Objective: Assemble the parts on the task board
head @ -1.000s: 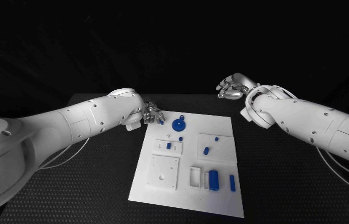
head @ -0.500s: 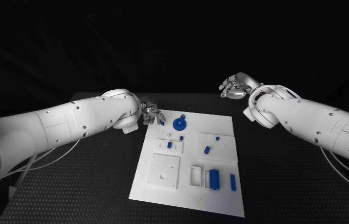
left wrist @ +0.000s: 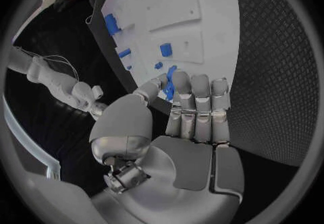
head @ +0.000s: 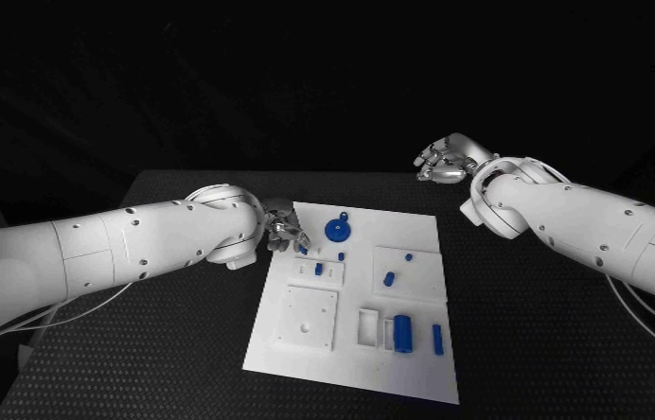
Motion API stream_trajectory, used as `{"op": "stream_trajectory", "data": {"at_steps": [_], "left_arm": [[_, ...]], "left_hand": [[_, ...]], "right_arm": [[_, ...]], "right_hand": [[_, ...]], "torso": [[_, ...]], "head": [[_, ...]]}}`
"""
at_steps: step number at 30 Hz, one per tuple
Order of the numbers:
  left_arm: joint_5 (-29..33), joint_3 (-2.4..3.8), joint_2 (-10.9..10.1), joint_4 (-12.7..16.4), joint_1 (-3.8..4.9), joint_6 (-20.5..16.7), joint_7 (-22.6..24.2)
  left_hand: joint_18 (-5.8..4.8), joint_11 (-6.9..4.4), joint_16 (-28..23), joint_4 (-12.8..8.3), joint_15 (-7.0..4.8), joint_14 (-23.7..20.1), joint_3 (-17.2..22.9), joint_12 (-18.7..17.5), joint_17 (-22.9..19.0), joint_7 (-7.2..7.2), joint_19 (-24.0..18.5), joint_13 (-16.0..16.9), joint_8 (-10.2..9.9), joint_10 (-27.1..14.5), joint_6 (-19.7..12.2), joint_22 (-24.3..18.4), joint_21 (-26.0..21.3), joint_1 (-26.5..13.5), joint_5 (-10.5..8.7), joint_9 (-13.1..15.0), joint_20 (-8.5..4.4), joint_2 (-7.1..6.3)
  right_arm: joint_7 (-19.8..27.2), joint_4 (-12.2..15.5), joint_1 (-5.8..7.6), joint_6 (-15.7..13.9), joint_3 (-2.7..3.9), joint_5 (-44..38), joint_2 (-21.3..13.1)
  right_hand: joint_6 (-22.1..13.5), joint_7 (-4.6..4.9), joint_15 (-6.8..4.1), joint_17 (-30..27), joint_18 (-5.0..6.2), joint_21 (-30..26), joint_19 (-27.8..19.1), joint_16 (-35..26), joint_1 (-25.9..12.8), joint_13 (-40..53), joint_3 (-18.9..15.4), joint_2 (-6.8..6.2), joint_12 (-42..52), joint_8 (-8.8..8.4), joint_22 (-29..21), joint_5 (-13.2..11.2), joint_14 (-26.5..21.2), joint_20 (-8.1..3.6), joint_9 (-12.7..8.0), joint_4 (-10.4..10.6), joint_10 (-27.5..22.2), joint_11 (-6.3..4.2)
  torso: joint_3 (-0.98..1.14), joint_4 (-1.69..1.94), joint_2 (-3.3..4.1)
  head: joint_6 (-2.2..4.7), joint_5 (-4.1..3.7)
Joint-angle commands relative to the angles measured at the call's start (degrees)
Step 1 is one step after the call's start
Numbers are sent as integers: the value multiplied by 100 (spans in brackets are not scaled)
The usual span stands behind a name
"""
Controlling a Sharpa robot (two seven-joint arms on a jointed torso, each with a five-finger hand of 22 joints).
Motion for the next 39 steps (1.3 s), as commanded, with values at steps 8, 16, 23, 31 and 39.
{"op": "stream_trajectory", "data": {"at_steps": [8,16,23,31,39], "left_arm": [[-192,4,-20,130,-107,-220,-43],[-413,4,-21,117,-219,-255,-42],[-538,4,-2,89,-302,-275,-38],[-589,4,6,54,-309,-222,-39],[-523,4,32,25,-348,-159,-58]], "left_hand": [[55,-277,-38,-128,-47,93,154,-44,-5,-147,67,10,-24,323,196,12,-15,39,26,329,-443,-30],[56,-278,-40,-126,-49,99,155,-48,-4,-148,74,13,-32,327,202,13,-15,41,29,329,-443,-30],[58,-280,-43,-126,-50,105,156,-51,-3,-149,80,16,-40,331,208,15,-15,43,32,330,-444,-32],[58,-280,-45,-125,-52,109,156,-54,-3,-149,84,19,-47,333,212,16,-16,44,34,330,-445,-33],[58,-280,-48,-121,-52,111,156,-57,-2,-149,87,22,-53,336,215,17,-18,42,35,330,-444,-31]], "right_arm": [[63,28,-1,18,2,1,-2],[67,33,-2,14,2,1,-3],[66,44,-2,18,2,1,-9],[67,45,-2,25,2,1,-11],[67,45,-2,25,2,1,-10]], "right_hand": [[-27,7,-5,-8,-3,-23,-24,36,-54,-12,-27,-10,24,20,126,31,-40,27,-7,1,9,28],[-29,7,-6,-12,-3,-23,-24,38,-51,-15,-28,-9,25,20,126,37,-42,26,-8,-1,7,28],[-29,8,-6,-15,-3,-23,-25,40,-50,-17,-29,-7,26,21,126,42,-43,26,-9,-2,7,29],[-30,8,-6,-18,-3,-23,-25,42,-48,-20,-30,-7,28,21,125,47,-44,25,-10,-5,6,29],[-29,8,-6,-21,-3,-23,-25,44,-49,-22,-32,-5,30,23,125,50,-44,26,-11,-4,6,29]], "torso": [[-6,-6,4],[1,-3,0],[-2,-5,2],[2,-5,-1],[4,-10,1]], "head": [[-37,10],[-60,6],[-72,-1],[-71,-4],[-79,7]]}}
